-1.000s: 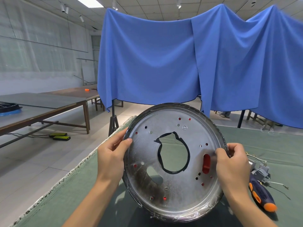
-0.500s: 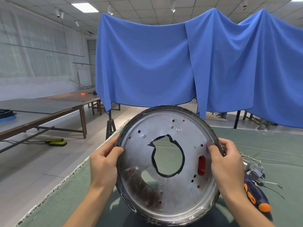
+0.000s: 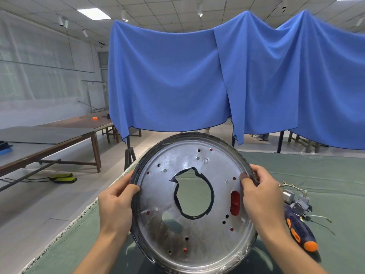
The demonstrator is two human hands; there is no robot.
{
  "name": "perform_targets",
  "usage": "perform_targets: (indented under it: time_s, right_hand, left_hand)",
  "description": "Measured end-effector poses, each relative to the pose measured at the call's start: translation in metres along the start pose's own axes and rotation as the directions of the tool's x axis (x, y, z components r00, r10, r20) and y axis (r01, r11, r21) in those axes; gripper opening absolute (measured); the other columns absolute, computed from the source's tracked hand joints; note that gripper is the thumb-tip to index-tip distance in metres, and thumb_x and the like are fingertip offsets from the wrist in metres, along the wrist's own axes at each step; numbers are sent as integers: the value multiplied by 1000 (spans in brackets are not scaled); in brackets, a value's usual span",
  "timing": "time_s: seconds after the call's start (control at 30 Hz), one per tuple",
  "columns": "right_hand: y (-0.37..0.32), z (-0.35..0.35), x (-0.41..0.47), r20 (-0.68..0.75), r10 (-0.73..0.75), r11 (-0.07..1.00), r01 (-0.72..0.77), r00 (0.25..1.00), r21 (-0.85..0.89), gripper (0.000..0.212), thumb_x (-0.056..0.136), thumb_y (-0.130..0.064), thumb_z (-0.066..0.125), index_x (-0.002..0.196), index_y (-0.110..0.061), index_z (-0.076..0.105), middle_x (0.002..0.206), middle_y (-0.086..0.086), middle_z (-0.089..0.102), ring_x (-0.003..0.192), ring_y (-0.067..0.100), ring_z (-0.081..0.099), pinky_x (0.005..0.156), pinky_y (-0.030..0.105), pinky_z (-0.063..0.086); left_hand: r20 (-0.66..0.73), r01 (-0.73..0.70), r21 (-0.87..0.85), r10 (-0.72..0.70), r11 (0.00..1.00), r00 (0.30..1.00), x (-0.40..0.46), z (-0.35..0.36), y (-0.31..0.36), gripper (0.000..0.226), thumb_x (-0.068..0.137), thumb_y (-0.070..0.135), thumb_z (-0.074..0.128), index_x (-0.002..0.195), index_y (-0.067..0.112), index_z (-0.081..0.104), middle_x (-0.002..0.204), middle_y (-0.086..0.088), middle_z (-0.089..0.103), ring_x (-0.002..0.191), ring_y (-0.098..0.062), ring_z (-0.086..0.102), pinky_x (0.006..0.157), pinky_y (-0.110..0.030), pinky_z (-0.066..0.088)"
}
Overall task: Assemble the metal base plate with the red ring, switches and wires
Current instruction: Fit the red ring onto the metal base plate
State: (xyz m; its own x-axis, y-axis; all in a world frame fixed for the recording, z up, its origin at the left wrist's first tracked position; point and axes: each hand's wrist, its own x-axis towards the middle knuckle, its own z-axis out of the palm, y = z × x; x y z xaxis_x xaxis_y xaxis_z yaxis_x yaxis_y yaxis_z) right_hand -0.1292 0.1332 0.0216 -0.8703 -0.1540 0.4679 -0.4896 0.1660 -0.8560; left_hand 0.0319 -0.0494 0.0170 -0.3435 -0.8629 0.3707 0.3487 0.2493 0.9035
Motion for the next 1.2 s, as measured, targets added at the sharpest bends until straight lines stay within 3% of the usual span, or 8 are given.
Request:
perform_targets:
  time_s: [0.17, 0.33, 0.43, 0.7, 0.93, 1.2]
  right_hand:
    - [1, 0, -1, -17, 8, 1000, -8, 1000, 19, 7, 95, -26, 53, 100, -26, 58, 85, -9, 64, 82, 14, 58, 61, 30, 43]
    - [1, 1, -4, -33, 18, 1000, -18, 999, 13, 12, 96, -36, 51, 96, -26, 57, 81, -9, 62, 79, 12, 57, 59, 30, 41]
    - [0, 1, -4, -53, -3, 1000, 3, 999, 0, 14, 95, -39, 52, 90, -27, 56, 76, -10, 61, 74, 12, 57, 56, 30, 40]
    - [-1, -1, -2, -59, -6, 1000, 5, 998, -13, 14, 94, -38, 54, 85, -27, 57, 71, -10, 61, 72, 14, 57, 55, 31, 38]
    - [-3, -4, -2, -111, -37, 997, 29, 993, -69, 12, 90, -27, 60, 80, -26, 54, 72, -11, 61, 68, 8, 56, 53, 25, 36]
    - [3, 1, -4, -118, 48, 998, -54, 992, -43, 19, 88, -19, 61, 74, -21, 48, 68, -4, 56, 64, 10, 51, 50, 26, 31]
  left_hand:
    - [-19, 7, -33, -8, 999, 1000, -1, 2, 2, 41, 84, -7, 53, 87, 28, 74, 88, 5, 75, 85, -22, 65, 84, -48, 52]
    - [-5, -17, -34, 17, 999, 1000, 1, 0, 4, 31, 86, -4, 54, 95, 20, 73, 85, 8, 75, 80, -12, 67, 75, -28, 56]
    - [-16, -14, -50, 13, 999, 1000, 2, -1, 5, 30, 87, -3, 55, 95, 19, 73, 85, 8, 75, 82, -14, 67, 77, -28, 56]
    - [-21, 28, -77, -30, 997, 999, 1, 0, 5, 38, 82, -10, 52, 95, 18, 74, 90, -5, 74, 87, -28, 63, 88, -62, 47]
    - [-32, -8, -43, 6, 999, 999, -1, 1, 4, 47, 78, -13, 54, 84, 28, 74, 84, 9, 75, 77, -13, 66, 69, -21, 55]
    - [-30, -3, -56, 1, 998, 1000, 0, 2, 6, 31, 83, -3, 62, 106, 15, 69, 83, 13, 74, 73, -4, 68, 71, -17, 55]
